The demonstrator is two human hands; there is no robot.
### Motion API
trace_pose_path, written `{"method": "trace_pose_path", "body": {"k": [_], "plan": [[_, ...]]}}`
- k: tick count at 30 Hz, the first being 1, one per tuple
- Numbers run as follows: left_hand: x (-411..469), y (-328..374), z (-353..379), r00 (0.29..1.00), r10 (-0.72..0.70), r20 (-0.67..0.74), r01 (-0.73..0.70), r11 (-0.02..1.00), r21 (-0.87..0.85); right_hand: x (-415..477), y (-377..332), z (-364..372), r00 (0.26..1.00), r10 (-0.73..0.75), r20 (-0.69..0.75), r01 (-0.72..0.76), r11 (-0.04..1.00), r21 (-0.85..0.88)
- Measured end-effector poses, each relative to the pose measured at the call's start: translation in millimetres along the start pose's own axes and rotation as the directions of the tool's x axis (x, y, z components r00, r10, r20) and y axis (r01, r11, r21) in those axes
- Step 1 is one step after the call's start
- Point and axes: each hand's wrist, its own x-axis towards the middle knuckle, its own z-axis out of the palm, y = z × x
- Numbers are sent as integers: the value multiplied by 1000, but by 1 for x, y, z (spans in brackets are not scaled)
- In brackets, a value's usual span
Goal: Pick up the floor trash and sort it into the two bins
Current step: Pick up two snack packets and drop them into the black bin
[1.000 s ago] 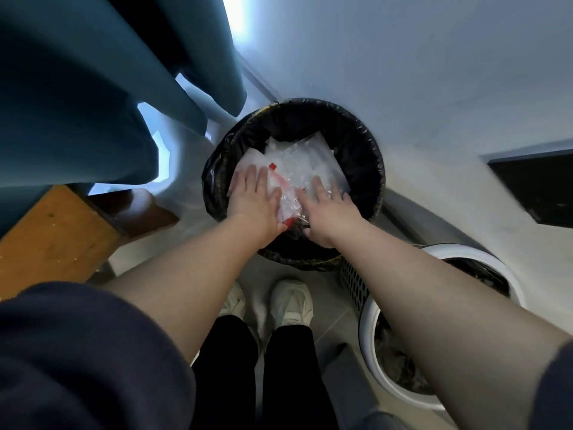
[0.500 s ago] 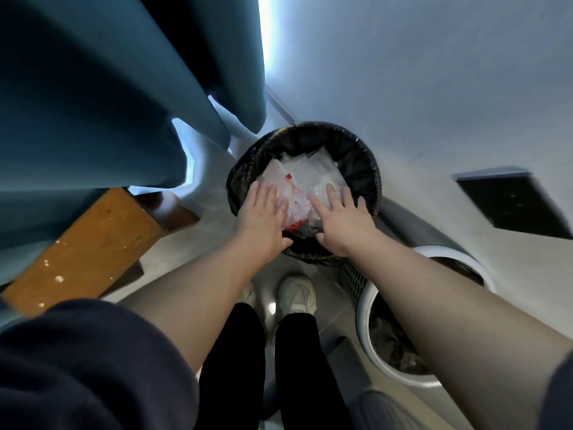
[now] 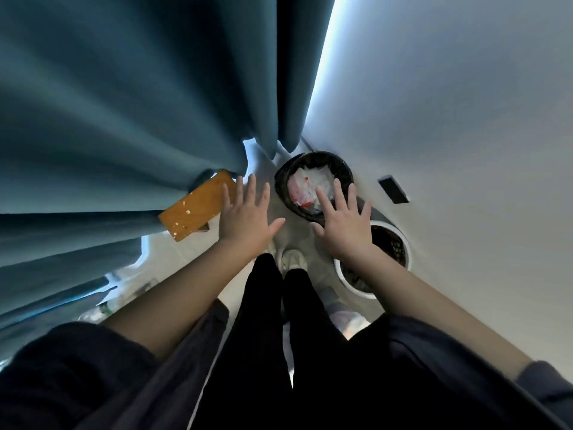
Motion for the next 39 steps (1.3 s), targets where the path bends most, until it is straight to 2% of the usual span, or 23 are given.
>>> {"method": "trace_pose_path", "body": {"k": [6,11,15,22,33,39], "plan": [[-124,-9,-44,955,-190,-229,148,971,-188,-82,-43,-64,953,-187,-237,189,982,-17],[-198,-20,-37,831,-470,-299,354,860,-368,-118,-87,-84,886,-384,-261,374,923,-88],[-243,-37,-13,716,-658,-236,507,721,-472,-142,-129,-86,810,-539,-231,505,842,-191],[-319,-92,43,566,-810,-154,647,553,-526,-186,-229,-62,676,-724,-139,660,678,-322],[-494,-215,163,343,-939,-17,755,286,-590,-301,-437,45,524,-851,6,809,496,-317],[-557,-257,214,255,-964,80,776,155,-611,-339,-510,87,436,-896,82,866,393,-310]]}}
